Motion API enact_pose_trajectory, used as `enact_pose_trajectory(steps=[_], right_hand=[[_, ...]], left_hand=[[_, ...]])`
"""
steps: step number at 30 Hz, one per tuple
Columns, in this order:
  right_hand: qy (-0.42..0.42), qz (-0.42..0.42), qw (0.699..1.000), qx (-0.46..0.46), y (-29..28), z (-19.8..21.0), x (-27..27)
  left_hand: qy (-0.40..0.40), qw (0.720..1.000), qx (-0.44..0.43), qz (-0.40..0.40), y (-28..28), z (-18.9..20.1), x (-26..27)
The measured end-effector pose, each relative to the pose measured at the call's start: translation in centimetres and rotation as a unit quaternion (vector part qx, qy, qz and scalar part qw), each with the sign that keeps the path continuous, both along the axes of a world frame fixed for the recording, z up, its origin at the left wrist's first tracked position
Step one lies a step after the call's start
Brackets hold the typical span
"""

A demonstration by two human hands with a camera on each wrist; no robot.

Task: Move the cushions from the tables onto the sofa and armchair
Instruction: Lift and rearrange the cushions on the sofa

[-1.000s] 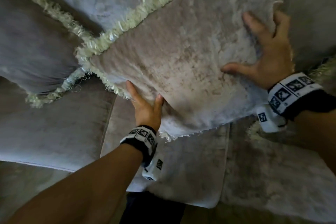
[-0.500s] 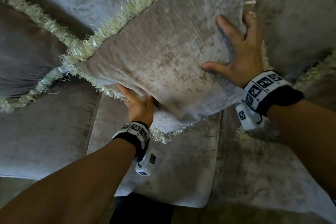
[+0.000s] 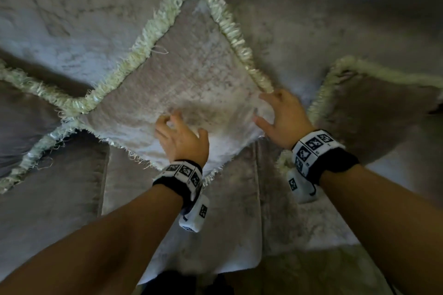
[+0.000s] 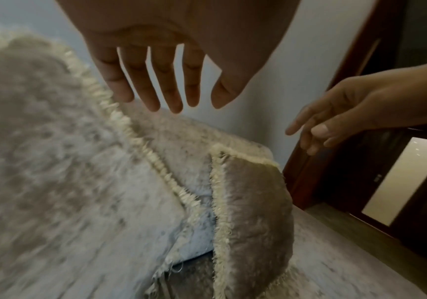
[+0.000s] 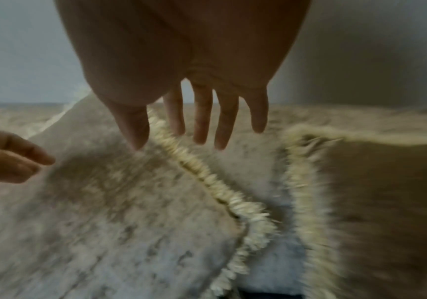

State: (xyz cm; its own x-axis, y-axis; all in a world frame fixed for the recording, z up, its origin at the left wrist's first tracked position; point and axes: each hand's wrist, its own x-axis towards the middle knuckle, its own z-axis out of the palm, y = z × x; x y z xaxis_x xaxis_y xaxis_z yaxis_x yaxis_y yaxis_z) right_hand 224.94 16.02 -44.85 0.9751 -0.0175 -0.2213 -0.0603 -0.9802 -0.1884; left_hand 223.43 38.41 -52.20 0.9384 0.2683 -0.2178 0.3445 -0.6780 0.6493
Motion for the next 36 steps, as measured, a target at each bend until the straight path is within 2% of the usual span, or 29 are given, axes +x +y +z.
enact_pose_trajectory(steps=[2,4,8,13,20,22,24,26,28,32,36], right_hand=[[0.043,-0.036,0.998,-0.023,-2.0,2.0,-2.1],[0.067,-0.067,0.995,-0.021,-3.9,4.3,-4.5],[0.101,-0.111,0.989,-0.015,-7.9,8.9,-10.1],[0.056,-0.156,0.986,-0.014,-12.6,14.7,-19.3],[0.032,-0.194,0.98,-0.018,-20.0,21.4,-37.0],[0.033,-0.211,0.977,-0.019,-22.2,22.8,-41.9],[0.028,-0.232,0.972,-0.024,-24.2,24.1,-46.0],[0.025,-0.253,0.967,-0.025,-25.9,25.1,-49.3],[0.025,-0.266,0.963,-0.018,-27.3,25.8,-51.5],[0.018,-0.284,0.959,0.002,-29.6,26.2,-53.5],[0.015,-0.282,0.959,0.01,-32.1,26.1,-53.1]], left_hand=[[-0.017,0.994,0.012,-0.111,-1.6,3.0,-0.1],[-0.029,0.975,0.029,-0.217,-2.8,5.8,-0.5],[-0.044,0.936,0.094,-0.337,-5.9,11.3,-2.0],[-0.093,0.891,0.151,-0.418,-11.2,17.9,-7.4],[-0.129,0.832,0.198,-0.503,-19.7,25.5,-19.5],[-0.125,0.802,0.203,-0.547,-22.4,27.1,-23.0],[-0.116,0.759,0.206,-0.607,-24.9,28.4,-26.3],[-0.106,0.71,0.221,-0.66,-27.1,29.6,-29.1],[-0.104,0.679,0.237,-0.687,-29.2,30.7,-31.2],[-0.127,0.674,0.231,-0.691,-32.9,32.6,-33.1],[-0.138,0.666,0.234,-0.695,-36.2,32.9,-32.5]])
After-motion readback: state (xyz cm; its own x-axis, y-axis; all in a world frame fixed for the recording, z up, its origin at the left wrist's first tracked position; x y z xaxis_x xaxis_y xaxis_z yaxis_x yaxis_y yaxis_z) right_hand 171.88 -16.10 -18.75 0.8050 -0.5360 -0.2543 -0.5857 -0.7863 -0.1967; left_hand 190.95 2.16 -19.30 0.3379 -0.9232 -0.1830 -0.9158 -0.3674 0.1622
